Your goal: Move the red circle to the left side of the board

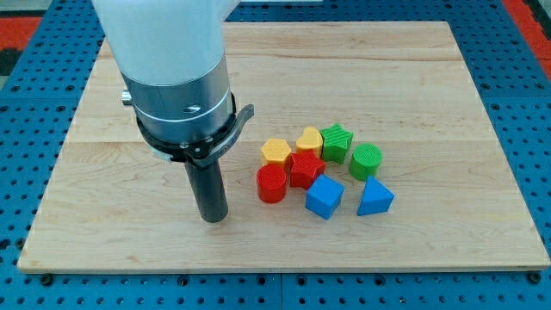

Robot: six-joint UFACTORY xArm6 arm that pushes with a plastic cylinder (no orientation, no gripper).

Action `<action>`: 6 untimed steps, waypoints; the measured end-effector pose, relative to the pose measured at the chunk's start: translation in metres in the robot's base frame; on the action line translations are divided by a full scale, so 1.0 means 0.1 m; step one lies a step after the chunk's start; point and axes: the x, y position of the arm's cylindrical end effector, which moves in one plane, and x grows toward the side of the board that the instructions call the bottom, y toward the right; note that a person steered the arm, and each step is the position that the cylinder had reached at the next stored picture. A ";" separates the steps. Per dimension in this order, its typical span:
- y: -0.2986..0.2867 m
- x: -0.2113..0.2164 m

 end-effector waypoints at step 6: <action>1.52 0.18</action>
